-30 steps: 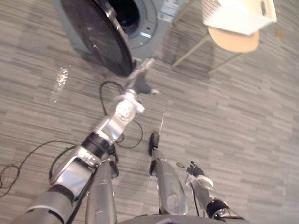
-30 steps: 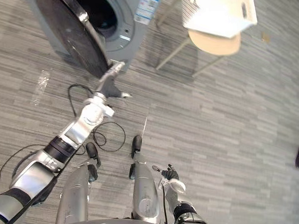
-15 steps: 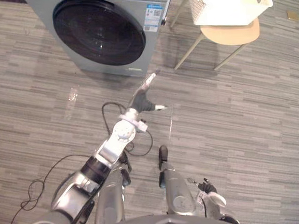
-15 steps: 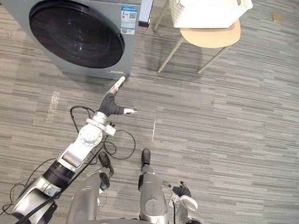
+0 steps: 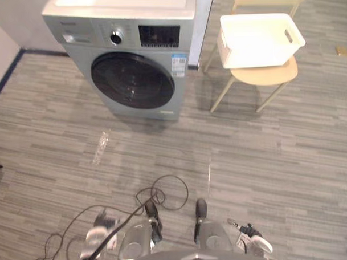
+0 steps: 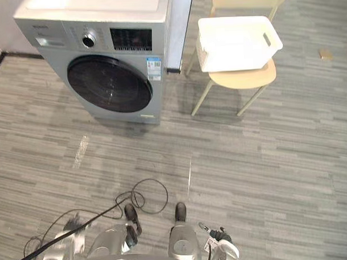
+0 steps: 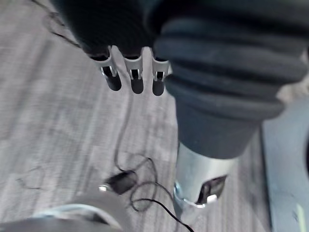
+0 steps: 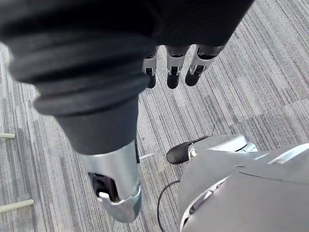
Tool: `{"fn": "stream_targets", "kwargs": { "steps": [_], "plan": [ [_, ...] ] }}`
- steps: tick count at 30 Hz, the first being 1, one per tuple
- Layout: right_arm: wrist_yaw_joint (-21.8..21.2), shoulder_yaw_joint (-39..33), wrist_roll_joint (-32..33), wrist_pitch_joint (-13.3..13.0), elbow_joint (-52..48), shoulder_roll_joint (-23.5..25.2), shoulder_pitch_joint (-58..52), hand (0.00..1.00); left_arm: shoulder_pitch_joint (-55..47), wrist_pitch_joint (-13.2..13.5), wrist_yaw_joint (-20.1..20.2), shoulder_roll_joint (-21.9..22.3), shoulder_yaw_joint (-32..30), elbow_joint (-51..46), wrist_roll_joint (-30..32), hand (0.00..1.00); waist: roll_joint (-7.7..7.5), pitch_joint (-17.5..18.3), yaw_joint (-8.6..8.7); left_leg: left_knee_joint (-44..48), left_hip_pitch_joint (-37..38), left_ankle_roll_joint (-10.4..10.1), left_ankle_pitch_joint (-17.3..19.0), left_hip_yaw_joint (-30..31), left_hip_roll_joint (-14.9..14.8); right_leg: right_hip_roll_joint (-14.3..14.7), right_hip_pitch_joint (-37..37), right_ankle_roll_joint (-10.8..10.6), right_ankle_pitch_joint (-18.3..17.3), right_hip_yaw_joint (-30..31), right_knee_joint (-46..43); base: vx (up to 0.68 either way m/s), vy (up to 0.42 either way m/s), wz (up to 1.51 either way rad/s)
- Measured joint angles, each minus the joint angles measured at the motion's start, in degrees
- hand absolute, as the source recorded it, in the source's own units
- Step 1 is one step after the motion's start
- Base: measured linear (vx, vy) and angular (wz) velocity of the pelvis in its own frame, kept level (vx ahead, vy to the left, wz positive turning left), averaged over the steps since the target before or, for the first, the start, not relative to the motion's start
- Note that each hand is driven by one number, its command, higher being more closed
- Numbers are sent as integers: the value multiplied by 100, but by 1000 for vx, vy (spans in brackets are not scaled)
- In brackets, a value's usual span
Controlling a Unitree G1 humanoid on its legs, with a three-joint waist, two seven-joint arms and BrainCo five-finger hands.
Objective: Pick up the laundry basket with both hands and put the clothes into the washing machine.
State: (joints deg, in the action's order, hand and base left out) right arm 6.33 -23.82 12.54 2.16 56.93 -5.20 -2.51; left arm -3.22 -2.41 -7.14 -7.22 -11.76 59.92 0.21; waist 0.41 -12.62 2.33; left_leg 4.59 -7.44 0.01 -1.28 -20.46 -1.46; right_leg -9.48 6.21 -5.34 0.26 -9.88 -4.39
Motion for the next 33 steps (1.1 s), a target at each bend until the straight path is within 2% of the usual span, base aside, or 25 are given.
{"fn": "stream_targets", "kwargs": {
  "steps": [4,6,11,14,15,16,17,18,19,20,21,22,23,24,25,27,28,29,30,31,33],
  "plan": [
    [-1,-447,-194,117,405,19,-23,0,-441,-114,-21,323,-1166,395,-26,0,17,340,-71,-652,504,-62,-258,41,136,-23,-267,-34,-70,-71,103,16,7,6],
    [1,-589,-227,187,492,24,-67,0,-556,-161,-23,446,-1353,409,-239,0,33,450,-63,-904,707,-57,-367,182,204,-53,-434,-58,-141,-217,93,29,26,39],
    [-5,-612,-394,204,542,33,-99,0,-624,-131,12,485,-1264,360,-517,0,-64,596,-103,-944,922,-16,-369,671,406,-298,-764,-127,-508,-709,-262,58,33,56],
    [-3,-588,-394,205,532,65,-46,0,-639,-110,9,369,-809,278,-562,0,-174,627,-141,-945,961,128,-279,1003,676,-663,-883,-90,-879,-1113,-723,69,74,76],
    [1,-557,-395,205,518,115,-60,0,-658,-97,9,311,-569,91,-568,0,-248,660,-149,-943,974,211,-199,1173,844,-897,-929,-67,-1016,-1318,-1003,71,70,81],
    [2,-557,-391,204,515,112,-65,0,-659,-82,9,289,-430,1,-567,0,-256,662,-133,-944,981,214,-197,1294,862,-943,-907,-23,-1058,-1362,-1322,109,68,117],
    [4,-505,-379,203,479,137,-16,0,-656,-53,4,269,-198,-94,-564,0,-237,654,-169,-905,984,305,-270,1604,921,-1157,-366,386,-857,-1000,-2669,89,60,120],
    [5,-439,-333,188,455,200,-10,0,-625,-15,9,194,-66,-141,-559,0,-280,629,-159,-787,977,363,-238,1778,940,-1163,-5,845,-504,-552,-3432,93,73,124],
    [0,-375,-309,168,427,242,-43,0,-613,-3,25,148,-3,-190,-531,0,-334,595,-139,-684,977,424,-197,1940,951,-1114,181,981,-137,-248,-3886,92,80,130],
    [0,-292,-221,127,362,275,-54,0,-574,-1,29,103,66,-271,-407,0,-307,479,-118,-444,1043,564,-96,2321,935,-947,525,722,420,328,-4651,154,38,137],
    [0,-217,-142,105,262,394,-41,0,-525,2,7,49,44,-313,-296,0,-456,388,-148,-213,1048,635,-7,2625,917,-634,856,433,-38,675,-5365,152,8,135],
    [0,-211,-140,90,207,440,-36,0,-504,-1,5,46,19,-312,-232,0,-500,352,-164,-111,1034,659,29,2771,903,-485,1024,438,-285,769,-5594,164,-19,125],
    [6,-208,-134,80,41,516,-81,0,-488,-10,11,64,-153,-309,-213,0,-530,327,-192,74,983,645,160,3023,891,-203,1357,363,-534,785,-5736,136,-1,117],
    [4,-186,-112,64,-172,574,-161,0,-468,-25,5,143,-353,-314,-216,0,-512,316,-186,238,938,643,321,3203,907,-75,1624,221,-653,784,-5561,134,6,106],
    [6,-168,-93,55,-253,588,-172,0,-498,-35,-6,185,-441,-308,-217,0,-492,302,-192,282,968,630,396,3248,910,-37,1729,167,-688,805,-5383,124,11,83],
    [6,-147,-39,37,-439,626,-190,0,-538,-98,-16,288,-635,-293,-220,0,-412,267,-171,305,1048,593,684,3133,807,93,1816,89,-677,971,-3955,184,-34,68],
    [11,-176,-41,39,-445,667,-181,0,-511,-91,-6,311,-736,-266,-159,0,-414,272,-170,273,1088,490,828,2954,726,145,1715,-80,-573,1170,-2716,241,-87,61],
    [10,-204,-42,36,-457,679,-182,0,-495,-94,-5,339,-815,-250,-107,0,-408,267,-165,341,1097,474,875,2834,682,143,1652,-124,-519,1248,-2158,377,-179,59],
    [11,-231,-11,40,-506,678,-190,0,-477,-89,-17,403,-971,-248,-106,0,-378,193,-207,561,1125,475,1073,2906,721,138,1481,-209,-355,1301,-1344,419,-234,59],
    [15,-210,1,58,-571,672,-211,0,-471,-90,-13,417,-956,-223,-94,0,-320,203,-224,763,1145,412,1322,3104,730,189,1371,-226,-263,1401,-1040,442,-257,69],
    [6,-121,-1,48,-682,685,-250,0,-380,-79,-1,416,-955,-187,2,0,-289,234,-119,987,1131,368,1673,3535,702,209,1319,-157,-141,1362,-1079,456,-311,111]
  ]
}}
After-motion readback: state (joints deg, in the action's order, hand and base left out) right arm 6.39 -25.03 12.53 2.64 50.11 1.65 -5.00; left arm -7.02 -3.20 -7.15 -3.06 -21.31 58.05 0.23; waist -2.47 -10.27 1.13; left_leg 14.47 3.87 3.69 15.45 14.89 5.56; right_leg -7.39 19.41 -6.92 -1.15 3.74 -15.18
